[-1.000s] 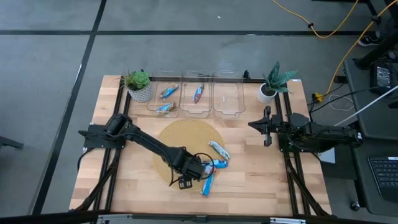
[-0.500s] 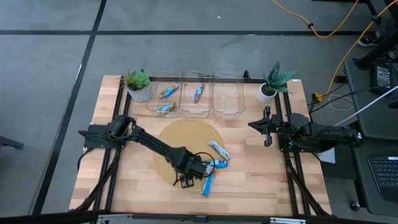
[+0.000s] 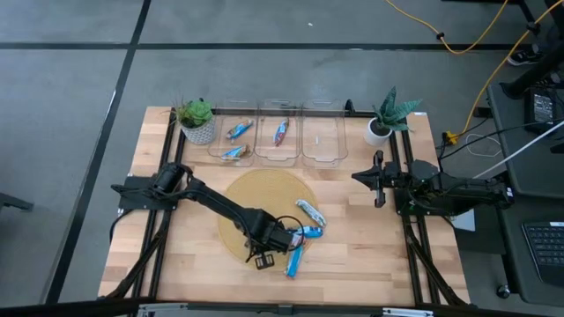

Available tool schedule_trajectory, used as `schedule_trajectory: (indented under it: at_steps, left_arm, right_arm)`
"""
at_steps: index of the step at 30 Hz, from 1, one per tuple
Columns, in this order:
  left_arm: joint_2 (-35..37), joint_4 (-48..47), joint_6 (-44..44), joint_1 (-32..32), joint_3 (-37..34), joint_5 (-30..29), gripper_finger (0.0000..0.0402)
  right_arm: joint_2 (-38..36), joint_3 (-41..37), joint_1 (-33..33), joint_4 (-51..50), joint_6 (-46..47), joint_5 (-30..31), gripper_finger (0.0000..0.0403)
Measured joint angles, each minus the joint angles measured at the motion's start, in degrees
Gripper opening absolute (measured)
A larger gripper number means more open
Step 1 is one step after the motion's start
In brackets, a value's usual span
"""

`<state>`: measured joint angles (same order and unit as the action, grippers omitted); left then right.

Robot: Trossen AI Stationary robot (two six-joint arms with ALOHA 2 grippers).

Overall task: Pick and place Granola Bars by type
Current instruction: Put the blue granola bar into the right transparent bin

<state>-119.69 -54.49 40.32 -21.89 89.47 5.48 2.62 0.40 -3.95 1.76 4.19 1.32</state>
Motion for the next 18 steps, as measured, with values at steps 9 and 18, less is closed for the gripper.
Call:
schedule_trajectory:
  at_steps: [9, 18]
  left_arm:
    - [8.7, -5.0, 4.9, 0.1, 1.1, -7.8, 0.0017]
    - [23.8, -4.7, 8.3, 2.2, 4.0, -31.5, 0.0009]
  right_arm:
    - [0.0, 0.0, 0.0, 0.1, 0.0, 0.0, 0.0016]
    - [0.0, 0.0, 0.0, 1.6, 0.0, 0.1, 0.0016]
